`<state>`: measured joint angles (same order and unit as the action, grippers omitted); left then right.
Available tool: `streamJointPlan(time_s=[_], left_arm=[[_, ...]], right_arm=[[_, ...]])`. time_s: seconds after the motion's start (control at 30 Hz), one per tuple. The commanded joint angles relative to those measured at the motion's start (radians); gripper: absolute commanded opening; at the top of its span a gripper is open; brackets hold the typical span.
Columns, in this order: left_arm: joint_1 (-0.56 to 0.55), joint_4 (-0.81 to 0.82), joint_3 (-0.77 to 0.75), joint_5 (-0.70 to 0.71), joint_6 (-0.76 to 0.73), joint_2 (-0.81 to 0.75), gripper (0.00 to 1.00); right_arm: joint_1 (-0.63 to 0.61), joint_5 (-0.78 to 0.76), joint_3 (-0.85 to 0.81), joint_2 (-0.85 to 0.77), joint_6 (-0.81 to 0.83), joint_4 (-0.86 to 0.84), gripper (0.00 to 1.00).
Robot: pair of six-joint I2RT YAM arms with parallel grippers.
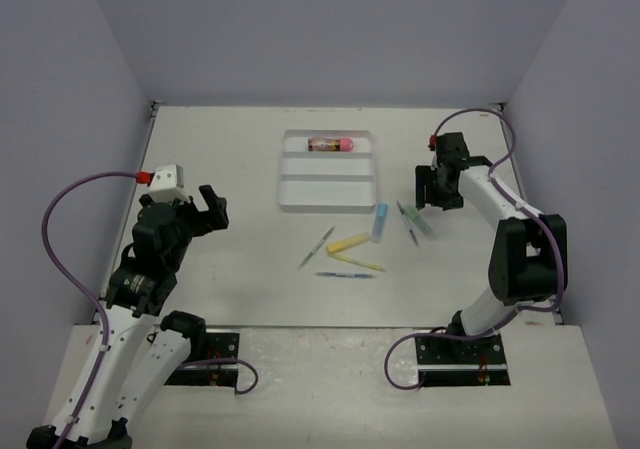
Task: Sort the stationery into containers
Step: Pick up the pen from the center of the board.
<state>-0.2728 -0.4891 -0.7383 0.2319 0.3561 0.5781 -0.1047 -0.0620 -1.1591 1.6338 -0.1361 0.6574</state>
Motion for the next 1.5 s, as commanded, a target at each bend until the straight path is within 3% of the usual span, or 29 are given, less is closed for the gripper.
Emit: streamJointPlan(time_s=[0.0,0.4,0.5,0.73,0.87,1.07,1.23,1.37,1.47], left_arm=[[-0.008,0.015,-0.009,0.007,-0.009,-0.007,1.00],[-0.026,0.017,-0.007,0.015,-0.012,-0.041,1.00],[-0.026,0.016,-0.009,0.018,-0.011,-0.044,1.00],[-0.026,0.012,-0.013,0.022,-0.012,-0.047,1.00],[-0.026,0.009,-0.016,0.032,-0.012,-0.059,1.00],[-0.026,0.011,-0.016,0.027,-0.013,-0.058,1.00],[-0.028,0.009,-0.013,0.029,-0.012,-0.056,1.00],[-0.026,0.012,-0.013,0.027,-0.012,-0.044,1.00],[-0.027,0.015,-0.013,0.024,-0.013,-0.040,1.00]], right_arm=[[-0.006,0.010,-0.008,0.017,0.038,0.031,0.66],[-0.027,0.022,-0.036,0.155,0.057,0.055,0.62],[-0.026,0.037,-0.075,0.198,0.066,0.085,0.49],[-0.026,0.047,-0.218,0.311,0.098,0.224,0.43],[-0.027,0.057,-0.270,0.355,0.116,0.269,0.28],[-0.026,0.008,-0.277,0.363,0.113,0.268,0.17],[-0.026,-0.038,-0.272,0.341,0.082,0.221,0.01],[-0.030,-0.047,-0.303,0.241,0.045,0.184,0.00],[-0.090,-0.061,-0.366,0.209,0.110,0.151,0.00]])
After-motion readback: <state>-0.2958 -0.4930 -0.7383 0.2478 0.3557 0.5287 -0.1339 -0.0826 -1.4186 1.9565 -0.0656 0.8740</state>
